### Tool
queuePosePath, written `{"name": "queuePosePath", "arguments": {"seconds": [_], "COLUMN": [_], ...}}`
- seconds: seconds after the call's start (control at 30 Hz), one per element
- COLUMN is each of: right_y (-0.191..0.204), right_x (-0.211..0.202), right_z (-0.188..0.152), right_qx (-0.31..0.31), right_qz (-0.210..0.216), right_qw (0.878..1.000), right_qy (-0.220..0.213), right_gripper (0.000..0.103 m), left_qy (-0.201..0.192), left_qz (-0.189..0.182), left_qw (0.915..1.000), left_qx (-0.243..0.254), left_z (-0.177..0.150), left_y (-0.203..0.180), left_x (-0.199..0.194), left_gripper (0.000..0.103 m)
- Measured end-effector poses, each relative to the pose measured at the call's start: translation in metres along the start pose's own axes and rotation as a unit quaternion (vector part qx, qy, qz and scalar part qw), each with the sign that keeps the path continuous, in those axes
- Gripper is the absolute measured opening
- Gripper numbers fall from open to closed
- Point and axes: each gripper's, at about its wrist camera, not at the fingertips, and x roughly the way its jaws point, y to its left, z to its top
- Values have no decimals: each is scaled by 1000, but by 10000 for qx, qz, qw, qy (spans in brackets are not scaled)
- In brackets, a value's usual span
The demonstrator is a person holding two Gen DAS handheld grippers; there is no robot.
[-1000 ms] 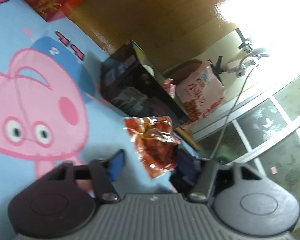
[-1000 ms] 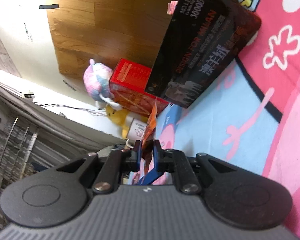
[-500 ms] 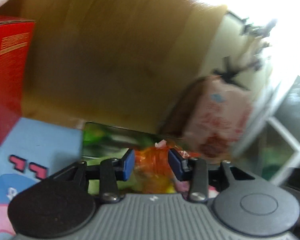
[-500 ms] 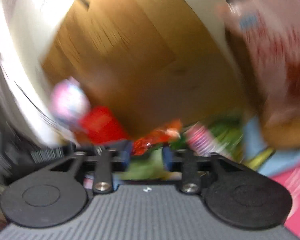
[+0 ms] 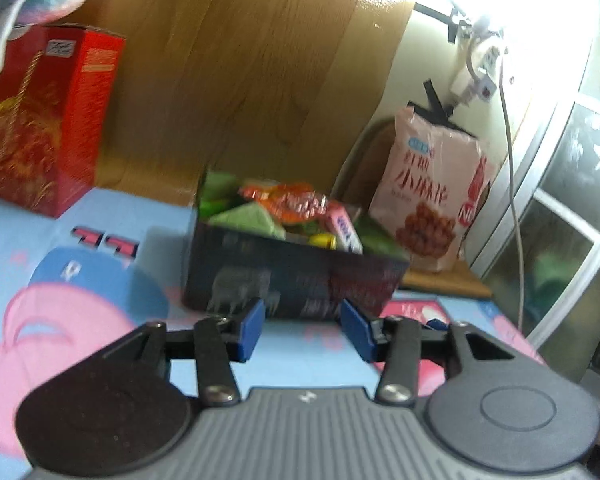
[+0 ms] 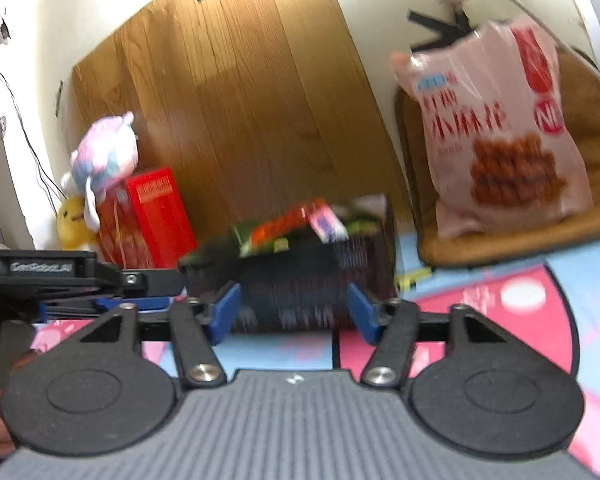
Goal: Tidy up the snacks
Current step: 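Lift the orange snack bag over the black tin box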
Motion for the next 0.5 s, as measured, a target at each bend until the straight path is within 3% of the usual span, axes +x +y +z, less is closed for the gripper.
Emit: {"name": "queuePosePath", "arguments": {"seconds": [0.1,0.23,0.3,0.5], "right_y": [-2,-11,-13,-15], "right_x": [1,-2,-1,-1], "right_z": [-9,-11,-13,-16], "right_qx": [239,593,694,727], "right_qz": [44,138,182,175], "right_qw": [9991,9974,9966,9962], "right_qy": [346,381,408,442], "right_gripper": [70,71,71,70], "left_qy": [-54,-53,63,-176], "left_qz": [236,705,708,825], "left_qw": [9997,9973,9975,9963], "left_qx": [76,213,25,-187], "left_z": [-17,-34,-33,-33], "left_y": [-1,2,9,18], "left_x": [-7,0,4,-2], "left_gripper": [50,51,51,51]}}
